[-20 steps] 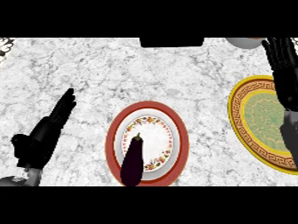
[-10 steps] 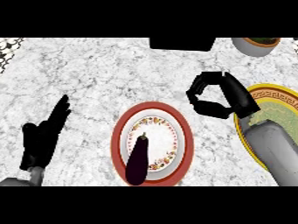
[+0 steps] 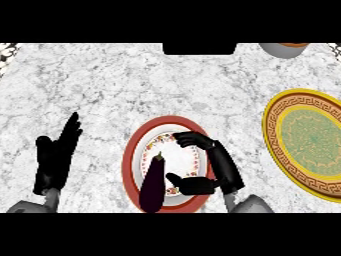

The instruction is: Pick the eggplant from the plate and place it in the plate

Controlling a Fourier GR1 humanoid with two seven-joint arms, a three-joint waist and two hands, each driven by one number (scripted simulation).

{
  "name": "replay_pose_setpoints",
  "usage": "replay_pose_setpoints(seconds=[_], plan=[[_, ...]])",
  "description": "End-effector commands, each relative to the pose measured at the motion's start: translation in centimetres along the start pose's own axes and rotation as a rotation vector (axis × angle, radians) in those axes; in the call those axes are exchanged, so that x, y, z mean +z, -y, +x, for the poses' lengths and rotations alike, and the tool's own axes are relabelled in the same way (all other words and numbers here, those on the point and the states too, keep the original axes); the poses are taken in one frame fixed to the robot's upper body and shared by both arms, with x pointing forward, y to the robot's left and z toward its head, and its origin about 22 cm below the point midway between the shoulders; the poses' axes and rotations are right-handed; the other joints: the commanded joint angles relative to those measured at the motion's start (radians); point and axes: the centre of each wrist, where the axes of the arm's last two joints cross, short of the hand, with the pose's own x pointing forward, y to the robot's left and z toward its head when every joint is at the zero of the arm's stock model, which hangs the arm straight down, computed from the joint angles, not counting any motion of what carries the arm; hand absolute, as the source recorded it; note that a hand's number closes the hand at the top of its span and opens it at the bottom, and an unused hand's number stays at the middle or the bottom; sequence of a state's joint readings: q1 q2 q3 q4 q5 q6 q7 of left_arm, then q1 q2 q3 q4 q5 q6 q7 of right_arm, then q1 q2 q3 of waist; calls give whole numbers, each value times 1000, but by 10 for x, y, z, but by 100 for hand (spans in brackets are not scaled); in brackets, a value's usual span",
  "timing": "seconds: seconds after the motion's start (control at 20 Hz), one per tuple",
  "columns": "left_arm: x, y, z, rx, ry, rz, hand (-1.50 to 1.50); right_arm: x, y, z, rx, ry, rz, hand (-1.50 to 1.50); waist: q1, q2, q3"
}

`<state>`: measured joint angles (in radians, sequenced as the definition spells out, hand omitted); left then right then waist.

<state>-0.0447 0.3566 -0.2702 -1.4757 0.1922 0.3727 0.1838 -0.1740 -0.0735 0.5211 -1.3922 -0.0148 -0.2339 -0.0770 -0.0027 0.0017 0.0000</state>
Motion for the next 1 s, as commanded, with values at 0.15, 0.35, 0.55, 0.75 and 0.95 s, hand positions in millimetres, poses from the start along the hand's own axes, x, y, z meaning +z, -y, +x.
replay_pose_setpoints(seconds=[0.15,0.35,0.55,0.75,0.95], plan=[[2,3,2,5,-1,-4,0,-7,-14,4,287,-54,236,-150,14,-3,0],[-5,8,-7,8,-8,-6,0,-29,-3,44,538,-81,244,-150,2,-5,-2],[-3,-2,-4,16,-10,4,0,-43,-9,79,652,-162,355,-150,7,-5,-1],[5,16,-5,4,-19,-14,0,-55,-26,95,725,-286,504,-150,13,-6,-1],[-1,17,-1,5,-8,-10,0,-74,-32,84,720,-383,625,-150,13,-1,0]])
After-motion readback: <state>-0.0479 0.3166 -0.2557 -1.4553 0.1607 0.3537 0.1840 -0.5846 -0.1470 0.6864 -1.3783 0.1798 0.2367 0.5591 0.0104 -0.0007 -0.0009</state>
